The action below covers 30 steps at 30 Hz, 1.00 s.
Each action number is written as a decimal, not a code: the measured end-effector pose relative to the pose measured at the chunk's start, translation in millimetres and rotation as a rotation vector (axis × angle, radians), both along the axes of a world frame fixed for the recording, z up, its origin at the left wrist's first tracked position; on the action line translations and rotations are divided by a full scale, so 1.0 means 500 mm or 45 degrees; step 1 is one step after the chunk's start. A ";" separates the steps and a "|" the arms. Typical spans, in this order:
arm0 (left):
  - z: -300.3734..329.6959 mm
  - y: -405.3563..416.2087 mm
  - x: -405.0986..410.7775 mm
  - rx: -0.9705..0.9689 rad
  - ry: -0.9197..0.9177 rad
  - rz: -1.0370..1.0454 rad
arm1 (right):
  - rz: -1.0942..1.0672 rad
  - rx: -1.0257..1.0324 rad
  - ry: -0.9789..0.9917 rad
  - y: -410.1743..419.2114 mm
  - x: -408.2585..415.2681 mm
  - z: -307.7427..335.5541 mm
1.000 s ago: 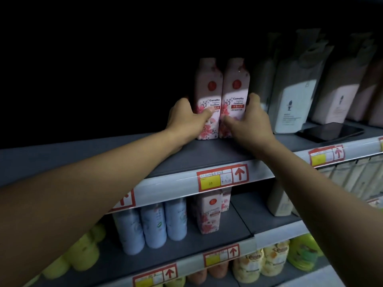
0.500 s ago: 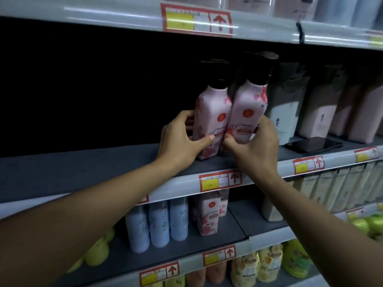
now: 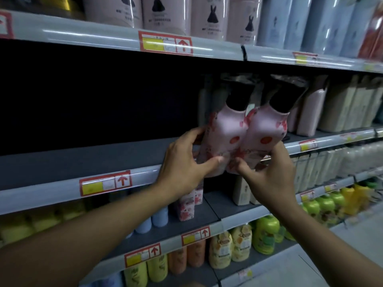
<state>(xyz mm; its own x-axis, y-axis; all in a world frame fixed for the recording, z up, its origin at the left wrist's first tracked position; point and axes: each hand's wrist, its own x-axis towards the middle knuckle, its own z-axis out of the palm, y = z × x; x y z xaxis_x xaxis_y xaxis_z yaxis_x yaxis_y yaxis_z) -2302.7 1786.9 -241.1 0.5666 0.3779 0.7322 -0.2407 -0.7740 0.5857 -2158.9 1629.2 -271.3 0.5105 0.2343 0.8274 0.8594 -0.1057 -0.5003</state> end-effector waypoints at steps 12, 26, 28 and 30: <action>-0.222 -0.065 0.036 -0.215 0.266 -0.058 | 0.100 -0.249 0.182 -0.096 0.036 -0.197; -0.396 -0.016 0.111 -0.410 0.588 0.224 | 0.021 -0.528 0.490 -0.030 0.088 -0.411; -0.399 -0.008 0.122 -0.397 0.623 0.253 | 0.040 -0.557 0.519 -0.022 0.099 -0.425; -0.402 0.000 0.129 -0.400 0.650 0.269 | 0.051 -0.578 0.520 -0.016 0.110 -0.435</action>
